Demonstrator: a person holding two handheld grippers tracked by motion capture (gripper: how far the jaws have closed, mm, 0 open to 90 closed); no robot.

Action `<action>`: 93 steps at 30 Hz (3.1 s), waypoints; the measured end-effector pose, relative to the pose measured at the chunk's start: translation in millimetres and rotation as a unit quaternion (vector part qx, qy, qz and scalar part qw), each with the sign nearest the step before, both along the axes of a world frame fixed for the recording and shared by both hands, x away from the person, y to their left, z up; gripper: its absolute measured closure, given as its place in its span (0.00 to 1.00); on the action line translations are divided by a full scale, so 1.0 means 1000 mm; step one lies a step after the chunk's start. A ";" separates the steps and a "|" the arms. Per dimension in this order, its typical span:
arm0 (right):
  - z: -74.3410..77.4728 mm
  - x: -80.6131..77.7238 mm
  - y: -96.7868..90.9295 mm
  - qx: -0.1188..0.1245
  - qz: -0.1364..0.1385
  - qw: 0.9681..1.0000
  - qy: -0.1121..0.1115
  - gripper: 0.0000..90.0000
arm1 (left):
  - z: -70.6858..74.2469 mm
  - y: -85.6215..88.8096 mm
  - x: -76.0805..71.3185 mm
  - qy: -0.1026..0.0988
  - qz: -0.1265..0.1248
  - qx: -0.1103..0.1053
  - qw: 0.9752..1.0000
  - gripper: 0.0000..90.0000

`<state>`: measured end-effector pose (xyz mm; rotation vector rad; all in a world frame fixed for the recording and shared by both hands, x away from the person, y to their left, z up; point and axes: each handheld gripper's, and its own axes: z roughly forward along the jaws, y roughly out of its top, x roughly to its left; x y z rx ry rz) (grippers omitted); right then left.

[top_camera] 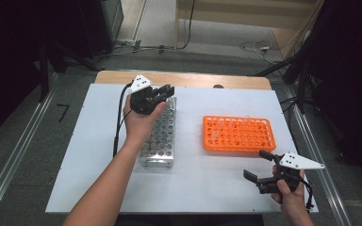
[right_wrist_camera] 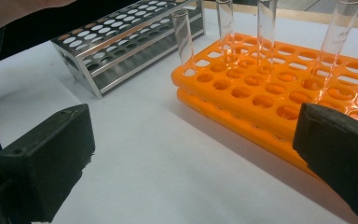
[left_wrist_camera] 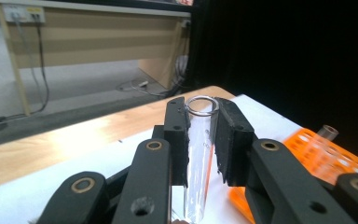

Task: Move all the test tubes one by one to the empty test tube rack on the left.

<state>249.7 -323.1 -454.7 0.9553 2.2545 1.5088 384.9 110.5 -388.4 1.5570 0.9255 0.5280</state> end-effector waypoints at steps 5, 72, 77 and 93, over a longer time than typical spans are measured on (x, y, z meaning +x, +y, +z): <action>0.000 0.000 -0.001 0.002 -0.003 1.000 0.000 0.00 | -0.001 0.000 0.016 -0.003 0.020 0.004 1.000 0.85; -0.001 0.009 0.000 0.004 -0.005 1.000 0.004 0.00 | -0.020 -0.001 0.015 0.080 -0.006 0.027 0.996 0.09; 0.001 0.011 0.002 0.002 -0.009 1.000 0.003 0.00 | -0.016 0.007 -0.011 0.069 -0.013 0.015 0.997 0.01; 0.016 0.028 0.015 0.012 -0.014 1.000 -0.008 0.00 | -0.006 0.008 -0.096 0.027 -0.051 0.019 0.998 0.00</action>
